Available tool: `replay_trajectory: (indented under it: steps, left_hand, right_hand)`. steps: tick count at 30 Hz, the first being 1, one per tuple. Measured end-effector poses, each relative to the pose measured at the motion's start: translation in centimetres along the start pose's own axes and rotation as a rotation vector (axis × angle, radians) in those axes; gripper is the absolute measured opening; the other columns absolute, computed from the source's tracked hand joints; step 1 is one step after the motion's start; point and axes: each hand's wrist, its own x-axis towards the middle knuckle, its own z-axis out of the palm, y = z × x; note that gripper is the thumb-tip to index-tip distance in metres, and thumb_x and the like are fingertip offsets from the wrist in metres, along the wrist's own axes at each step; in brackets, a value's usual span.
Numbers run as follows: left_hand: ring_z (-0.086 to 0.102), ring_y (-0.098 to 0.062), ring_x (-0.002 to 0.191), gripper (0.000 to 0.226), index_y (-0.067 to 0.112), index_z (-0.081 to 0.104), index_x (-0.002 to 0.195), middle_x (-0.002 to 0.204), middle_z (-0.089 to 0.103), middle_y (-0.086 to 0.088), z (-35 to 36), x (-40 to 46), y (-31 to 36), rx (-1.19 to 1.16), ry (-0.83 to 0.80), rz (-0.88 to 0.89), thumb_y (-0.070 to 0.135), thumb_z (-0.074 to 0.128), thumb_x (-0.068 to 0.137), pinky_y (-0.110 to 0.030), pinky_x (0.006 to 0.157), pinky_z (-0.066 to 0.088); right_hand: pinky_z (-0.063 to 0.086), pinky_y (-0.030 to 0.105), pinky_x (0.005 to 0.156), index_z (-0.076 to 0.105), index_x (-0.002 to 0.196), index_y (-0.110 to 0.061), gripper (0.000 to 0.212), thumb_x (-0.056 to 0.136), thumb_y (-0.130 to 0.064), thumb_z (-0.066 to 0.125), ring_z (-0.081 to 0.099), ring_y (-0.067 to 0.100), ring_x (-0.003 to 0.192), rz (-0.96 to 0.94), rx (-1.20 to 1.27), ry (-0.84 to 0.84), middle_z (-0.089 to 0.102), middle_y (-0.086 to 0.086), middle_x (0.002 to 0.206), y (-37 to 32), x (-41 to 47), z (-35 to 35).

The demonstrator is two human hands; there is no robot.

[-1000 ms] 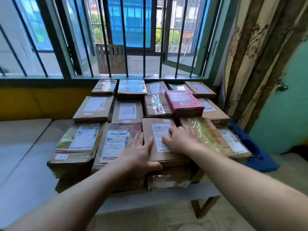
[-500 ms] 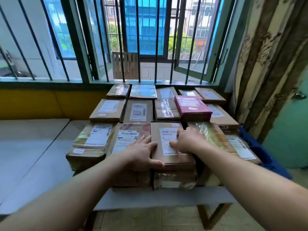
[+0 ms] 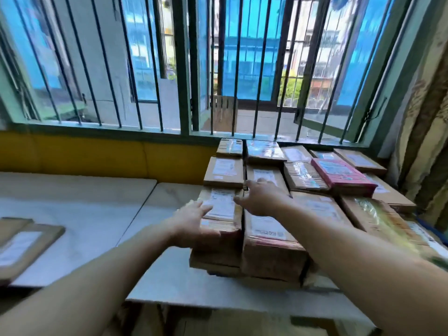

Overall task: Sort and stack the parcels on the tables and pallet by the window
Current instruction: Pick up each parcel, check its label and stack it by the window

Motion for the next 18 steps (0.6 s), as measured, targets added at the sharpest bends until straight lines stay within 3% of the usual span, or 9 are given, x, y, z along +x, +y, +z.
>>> replay_trajectory:
  steps: [10,18]
  left_hand:
    - [0.002,-0.016,0.149,0.082,0.028,0.014,0.153,0.162,0.001,0.001,-3.5,-12.9,-19.7,-0.140,0.128,-0.390,0.056,0.056,0.088,-0.035,0.119,0.007]
    - [0.008,-0.013,0.148,0.088,0.025,0.016,0.153,0.161,0.009,0.003,-2.6,-17.4,-31.3,-0.261,0.222,-0.598,0.056,0.061,0.085,-0.036,0.120,0.012]
  right_hand:
    - [0.048,0.043,0.099,0.039,0.147,-0.020,0.068,0.093,-0.060,0.050,0.050,0.031,0.126,-0.286,0.134,-0.084,0.044,0.010,0.146,-23.0,1.9,5.0]
    - [0.046,0.036,0.097,0.036,0.149,-0.020,0.070,0.094,-0.060,0.050,0.052,0.030,0.124,-0.477,0.150,-0.199,0.047,0.010,0.145,-35.5,4.4,10.3]
